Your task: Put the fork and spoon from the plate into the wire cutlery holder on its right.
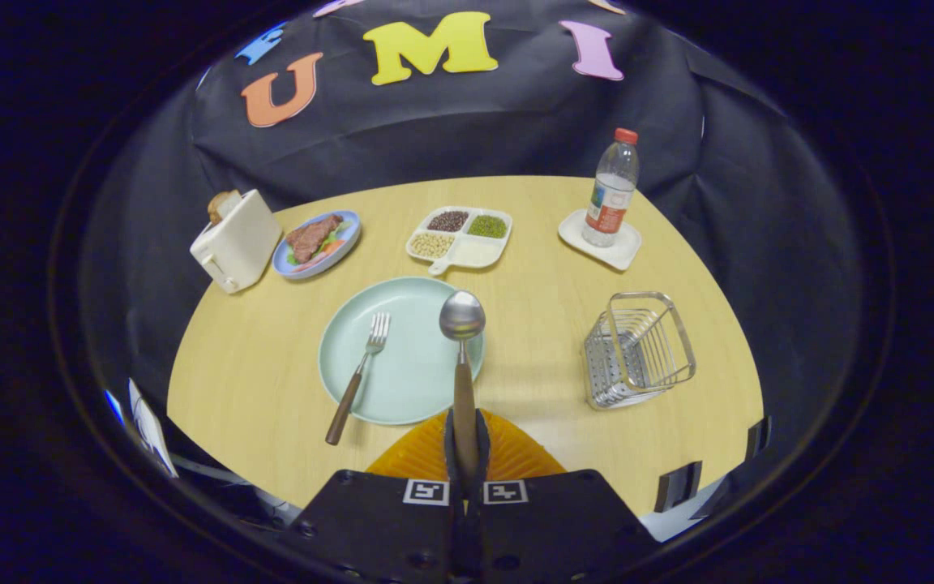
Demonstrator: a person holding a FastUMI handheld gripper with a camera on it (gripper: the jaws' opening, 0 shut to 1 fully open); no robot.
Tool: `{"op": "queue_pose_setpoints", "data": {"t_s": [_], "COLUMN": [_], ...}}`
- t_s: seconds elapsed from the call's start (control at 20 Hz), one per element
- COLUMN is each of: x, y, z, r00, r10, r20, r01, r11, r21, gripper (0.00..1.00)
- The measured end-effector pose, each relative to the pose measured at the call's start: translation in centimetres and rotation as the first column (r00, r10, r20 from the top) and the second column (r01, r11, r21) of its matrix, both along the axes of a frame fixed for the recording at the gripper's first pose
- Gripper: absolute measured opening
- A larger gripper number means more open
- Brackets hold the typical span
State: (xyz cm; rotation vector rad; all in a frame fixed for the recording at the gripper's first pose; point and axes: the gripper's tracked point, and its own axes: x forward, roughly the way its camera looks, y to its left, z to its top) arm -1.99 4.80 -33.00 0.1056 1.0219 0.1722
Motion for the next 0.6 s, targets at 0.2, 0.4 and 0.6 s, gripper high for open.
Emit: {"op": "queue_pose_setpoints", "data": {"t_s": [0.2, 0.4, 0.6], "x": [0.5, 0.8, 0.3], "y": [-2.3, -5.0, -8.2], "z": [2.3, 4.0, 4.5], "r00": [0.999, 0.995, 0.992], "r10": [-0.021, -0.026, -0.049], "r20": [0.042, 0.092, 0.112], "r01": [0.021, 0.027, 0.051], "r11": [1.0, 1.0, 0.998], "r21": [-0.001, -0.005, -0.021], "gripper": [0.01, 0.01, 0.01]}}
